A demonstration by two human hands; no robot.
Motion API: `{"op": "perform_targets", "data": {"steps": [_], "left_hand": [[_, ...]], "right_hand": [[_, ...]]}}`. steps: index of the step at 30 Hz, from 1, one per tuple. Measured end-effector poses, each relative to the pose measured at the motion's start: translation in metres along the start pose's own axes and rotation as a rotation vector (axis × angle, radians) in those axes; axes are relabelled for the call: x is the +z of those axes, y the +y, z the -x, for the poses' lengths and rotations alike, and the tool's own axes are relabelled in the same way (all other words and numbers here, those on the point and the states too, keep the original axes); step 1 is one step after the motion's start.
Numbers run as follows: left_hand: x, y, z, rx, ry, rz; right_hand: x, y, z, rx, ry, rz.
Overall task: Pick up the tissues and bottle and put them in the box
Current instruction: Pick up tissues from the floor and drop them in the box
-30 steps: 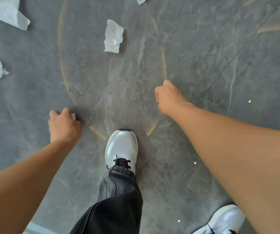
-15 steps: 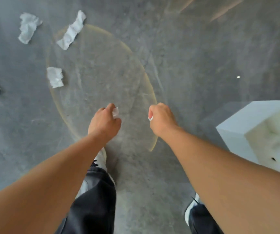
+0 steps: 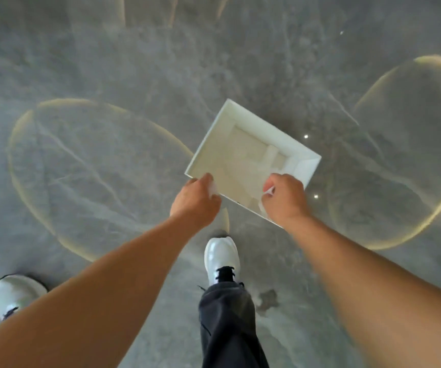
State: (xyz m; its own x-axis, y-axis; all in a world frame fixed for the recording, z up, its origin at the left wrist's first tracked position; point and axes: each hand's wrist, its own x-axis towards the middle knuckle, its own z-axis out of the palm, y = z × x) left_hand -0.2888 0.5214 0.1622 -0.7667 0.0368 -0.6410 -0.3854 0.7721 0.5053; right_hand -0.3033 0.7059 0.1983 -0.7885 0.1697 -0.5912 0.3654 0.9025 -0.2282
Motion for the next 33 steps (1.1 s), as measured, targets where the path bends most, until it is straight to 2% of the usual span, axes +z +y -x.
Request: {"op": "perform_targets", "data": {"steps": [4, 7, 13, 18, 24, 30, 33], "left_hand": [[0.034, 0.058, -0.039, -0.038, 0.002, 0.042], [0.049, 0.068, -0.056, -0.111, 0.001, 0.115], [0.037, 0.032, -0.053, -0.139, -0.004, 0.028], [-0.024, -0.019, -0.018, -0.113, -0.048, -0.072], [-0.137, -0.125, 0.029, -0.165, -0.092, -0.107], [-0.273, -0.281, 0.094, -0.353, 0.025, -0.047], [-0.335, -0.363, 0.126, -0.445, 0.085, -0.023]], "right_hand": [[0.002, 0.046, -0.019, 0.05, 0.002, -0.099], [0.015, 0.051, -0.029, 0.035, -0.001, -0.16], [0.018, 0.042, -0.029, 0.082, -0.053, -0.196], [0.021, 0.002, 0.002, 0.049, -0.171, -0.079], [0.039, -0.129, 0.031, -0.021, -0.295, 0.084], [0.094, -0.341, 0.069, -0.175, -0.371, 0.17], [0.135, -0.448, 0.093, -0.354, -0.429, 0.279]]}}
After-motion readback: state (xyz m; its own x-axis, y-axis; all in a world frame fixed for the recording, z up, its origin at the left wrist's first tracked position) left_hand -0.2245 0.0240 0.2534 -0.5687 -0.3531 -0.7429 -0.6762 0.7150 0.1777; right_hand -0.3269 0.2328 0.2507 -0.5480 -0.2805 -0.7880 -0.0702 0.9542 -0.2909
